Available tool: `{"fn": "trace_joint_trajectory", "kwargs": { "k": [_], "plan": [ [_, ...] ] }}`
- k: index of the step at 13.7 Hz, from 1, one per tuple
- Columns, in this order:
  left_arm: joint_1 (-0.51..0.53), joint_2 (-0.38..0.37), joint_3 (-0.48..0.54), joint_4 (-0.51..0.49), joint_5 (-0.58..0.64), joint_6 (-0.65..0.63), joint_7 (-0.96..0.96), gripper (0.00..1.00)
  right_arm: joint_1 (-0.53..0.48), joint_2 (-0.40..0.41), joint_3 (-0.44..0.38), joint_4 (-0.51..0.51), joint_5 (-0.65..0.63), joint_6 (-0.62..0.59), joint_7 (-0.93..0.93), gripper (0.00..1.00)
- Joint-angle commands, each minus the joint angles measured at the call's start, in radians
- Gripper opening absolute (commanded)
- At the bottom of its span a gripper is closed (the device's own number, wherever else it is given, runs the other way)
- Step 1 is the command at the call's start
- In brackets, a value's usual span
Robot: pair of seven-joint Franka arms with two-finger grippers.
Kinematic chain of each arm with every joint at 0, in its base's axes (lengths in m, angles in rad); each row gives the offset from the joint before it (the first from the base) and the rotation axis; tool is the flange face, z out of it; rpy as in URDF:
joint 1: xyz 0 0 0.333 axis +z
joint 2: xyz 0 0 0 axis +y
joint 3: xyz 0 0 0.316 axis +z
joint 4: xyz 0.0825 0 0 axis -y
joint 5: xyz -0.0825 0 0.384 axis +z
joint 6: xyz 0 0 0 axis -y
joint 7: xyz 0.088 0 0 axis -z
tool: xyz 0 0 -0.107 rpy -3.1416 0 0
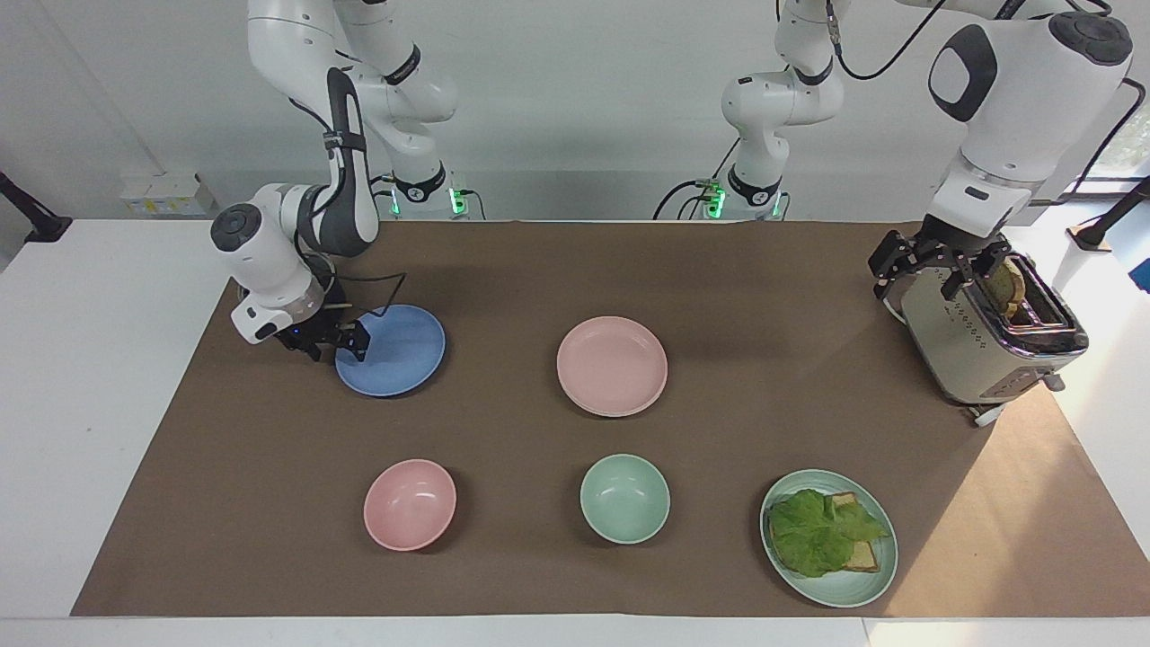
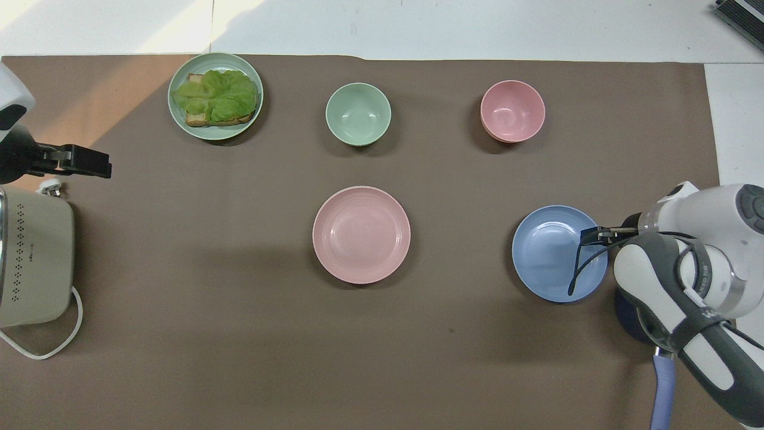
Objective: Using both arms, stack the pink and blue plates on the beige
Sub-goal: 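Grasp the blue plate's rim with the right gripper, then carry the blue plate onto the pink plate and open the right gripper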
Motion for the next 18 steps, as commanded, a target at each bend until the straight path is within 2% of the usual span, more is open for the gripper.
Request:
{"fn": "trace_joint_trajectory", "kwargs": {
  "k": [1, 2, 7, 11, 14, 16, 18],
  "plan": [
    [0.001, -0.004, 0.001, 0.003, 0.017, -0.016, 0.004, 1.00, -0.007, -0.005, 0.004, -0.006, 0.034, 0.005, -0.036, 0.30],
    [0.001, -0.004, 0.001, 0.004, 0.017, -0.016, 0.004, 1.00, -0.007, -0.004, 0.004, -0.005, 0.034, 0.005, -0.041, 0.00],
    [0.001, -0.004, 0.001, 0.003, 0.017, -0.016, 0.004, 1.00, -0.004, 0.003, 0.006, 0.026, 0.034, -0.035, -0.050, 0.00],
    [0.001, -0.004, 0.001, 0.003, 0.017, -0.016, 0.004, 1.00, 0.008, -0.026, 0.020, 0.121, 0.035, -0.175, -0.047, 0.00],
    [0.001, -0.004, 0.001, 0.004, 0.017, -0.016, 0.004, 1.00, 0.053, -0.045, 0.032, 0.204, 0.092, -0.251, -0.041, 0.00],
    [0.001, -0.004, 0.001, 0.003, 0.017, -0.016, 0.004, 1.00, 0.105, -0.040, 0.038, 0.247, 0.176, -0.253, -0.012, 0.00],
    [0.001, -0.004, 0.001, 0.004, 0.017, -0.016, 0.004, 1.00, 0.180, -0.027, 0.040, 0.276, 0.190, -0.232, 0.093, 0.00]
  ]
}}
